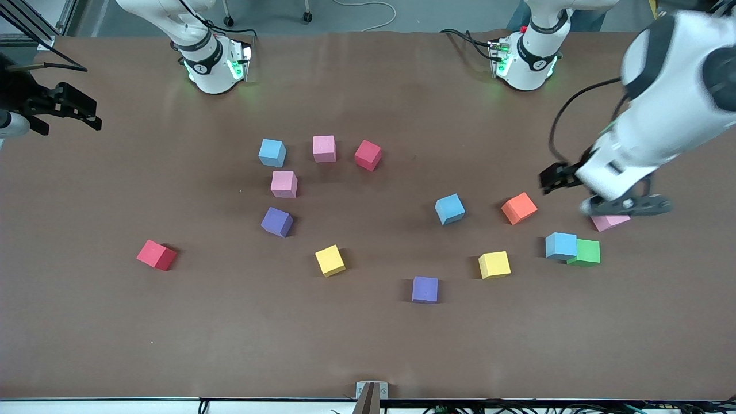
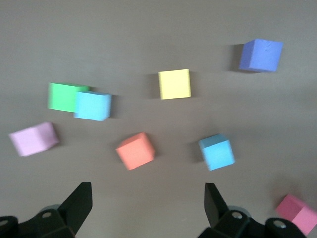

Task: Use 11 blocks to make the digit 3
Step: 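Move the left gripper over the red block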

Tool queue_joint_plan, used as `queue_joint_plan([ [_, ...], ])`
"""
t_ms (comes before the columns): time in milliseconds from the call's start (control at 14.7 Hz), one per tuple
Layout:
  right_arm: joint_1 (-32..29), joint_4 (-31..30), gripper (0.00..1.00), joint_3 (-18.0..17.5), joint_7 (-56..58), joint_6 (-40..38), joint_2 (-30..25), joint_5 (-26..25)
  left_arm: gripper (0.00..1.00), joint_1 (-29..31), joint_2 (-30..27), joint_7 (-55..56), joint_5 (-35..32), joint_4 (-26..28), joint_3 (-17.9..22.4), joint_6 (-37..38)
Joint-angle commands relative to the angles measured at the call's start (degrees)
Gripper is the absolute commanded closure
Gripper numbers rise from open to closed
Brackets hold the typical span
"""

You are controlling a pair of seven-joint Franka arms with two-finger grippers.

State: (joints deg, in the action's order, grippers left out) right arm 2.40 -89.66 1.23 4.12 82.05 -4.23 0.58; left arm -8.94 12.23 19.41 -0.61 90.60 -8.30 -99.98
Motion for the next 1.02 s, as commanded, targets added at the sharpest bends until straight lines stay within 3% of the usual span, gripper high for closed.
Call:
queue_joint_plan([
  [0, 0.3, -0.9, 0.00, 0.2, 0.5, 0.3, -0.9, 0.1, 0.00, -3.9, 4.7, 10.8, 0.2, 0.5, 0.0, -4.4],
  [273, 0.5, -0.9, 0.00, 0.2, 0.5, 0.0, -1.0, -0.1, 0.00, -8.3, 6.1, 22.9, 0.2, 8.3, 0.0, -14.2],
  [545, 0.4, -0.9, 0.00, 0.2, 0.5, -0.1, -1.0, -0.2, 0.00, -15.6, 6.6, 33.0, 0.2, 12.7, -0.1, -17.4],
  [954, 0.5, -1.1, 0.00, 0.2, 0.5, 0.3, -0.9, -0.2, 0.00, -28.2, 7.6, 61.6, 0.3, 19.7, -0.2, -25.9],
])
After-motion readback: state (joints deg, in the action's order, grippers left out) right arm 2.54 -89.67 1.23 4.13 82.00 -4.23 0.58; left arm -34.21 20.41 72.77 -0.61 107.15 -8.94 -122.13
